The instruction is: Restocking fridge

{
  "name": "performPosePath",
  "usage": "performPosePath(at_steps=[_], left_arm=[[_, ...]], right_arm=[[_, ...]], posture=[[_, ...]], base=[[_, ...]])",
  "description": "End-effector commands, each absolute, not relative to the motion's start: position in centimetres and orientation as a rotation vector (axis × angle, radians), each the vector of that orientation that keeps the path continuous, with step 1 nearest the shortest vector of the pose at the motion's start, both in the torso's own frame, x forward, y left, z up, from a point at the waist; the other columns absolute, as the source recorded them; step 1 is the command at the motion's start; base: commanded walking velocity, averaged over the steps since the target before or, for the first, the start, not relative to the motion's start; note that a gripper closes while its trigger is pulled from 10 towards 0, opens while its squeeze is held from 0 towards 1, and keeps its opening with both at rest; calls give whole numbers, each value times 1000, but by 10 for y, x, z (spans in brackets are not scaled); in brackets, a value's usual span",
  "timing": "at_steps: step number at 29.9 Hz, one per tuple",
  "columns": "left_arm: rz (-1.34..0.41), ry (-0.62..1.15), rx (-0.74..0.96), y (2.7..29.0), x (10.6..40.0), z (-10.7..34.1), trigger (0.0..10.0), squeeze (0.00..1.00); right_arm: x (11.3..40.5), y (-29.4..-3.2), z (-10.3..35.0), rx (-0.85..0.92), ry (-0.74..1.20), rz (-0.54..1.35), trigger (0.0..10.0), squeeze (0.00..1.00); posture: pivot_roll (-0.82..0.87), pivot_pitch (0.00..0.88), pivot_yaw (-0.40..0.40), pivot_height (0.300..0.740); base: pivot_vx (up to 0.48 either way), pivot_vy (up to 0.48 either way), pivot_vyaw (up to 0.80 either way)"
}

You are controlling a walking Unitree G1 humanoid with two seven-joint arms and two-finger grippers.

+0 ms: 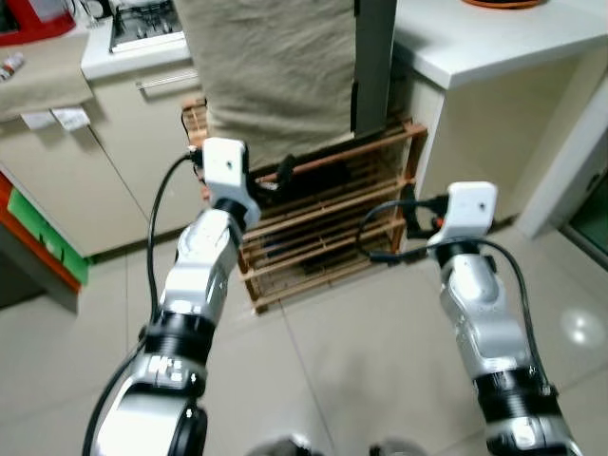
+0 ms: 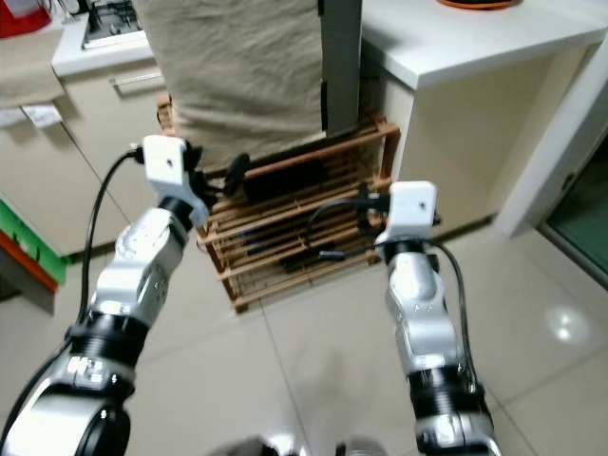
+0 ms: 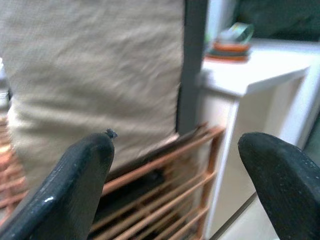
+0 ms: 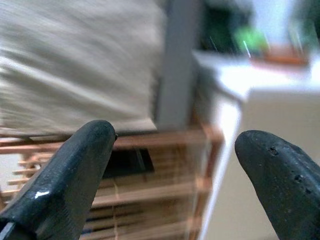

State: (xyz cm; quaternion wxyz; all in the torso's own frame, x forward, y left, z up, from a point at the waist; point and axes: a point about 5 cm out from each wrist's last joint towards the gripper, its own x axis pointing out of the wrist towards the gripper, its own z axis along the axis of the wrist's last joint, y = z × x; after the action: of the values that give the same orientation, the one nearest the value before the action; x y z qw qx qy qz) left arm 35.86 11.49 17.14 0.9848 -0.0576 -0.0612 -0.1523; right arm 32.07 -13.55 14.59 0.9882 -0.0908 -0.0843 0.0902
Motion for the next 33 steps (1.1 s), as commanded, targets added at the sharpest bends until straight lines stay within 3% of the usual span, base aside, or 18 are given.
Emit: performPosePath(at_steps=[1, 13, 22, 26, 33], left_arm=[[-285, -130, -111, 119, 358, 172, 10000, 0], [-247, -113, -112, 125, 356, 165, 10000, 0], [-239, -103, -119, 127, 355, 163, 10000, 0], [-255, -35, 3, 124, 356, 152, 10000, 0], [-255, -66, -37, 123, 355, 155, 10000, 0]], right_arm=[[317, -116, 152, -242, -216, 293, 10000, 0], [311, -111, 159, -293, -272, 370, 10000, 0], [318, -133, 154, -182, -219, 232, 10000, 0], [320, -142, 153, -131, -206, 176, 10000, 0], [319, -147, 150, -102, -196, 152, 10000, 0]], posture=[[-138, 0, 85, 711], [-125, 0, 66, 711], [-116, 0, 64, 711], [-117, 0, 65, 711], [-121, 0, 69, 711]], base=[[382, 289, 0], [383, 289, 0], [287, 334, 0], [0, 480, -714], [0, 199, -680]])
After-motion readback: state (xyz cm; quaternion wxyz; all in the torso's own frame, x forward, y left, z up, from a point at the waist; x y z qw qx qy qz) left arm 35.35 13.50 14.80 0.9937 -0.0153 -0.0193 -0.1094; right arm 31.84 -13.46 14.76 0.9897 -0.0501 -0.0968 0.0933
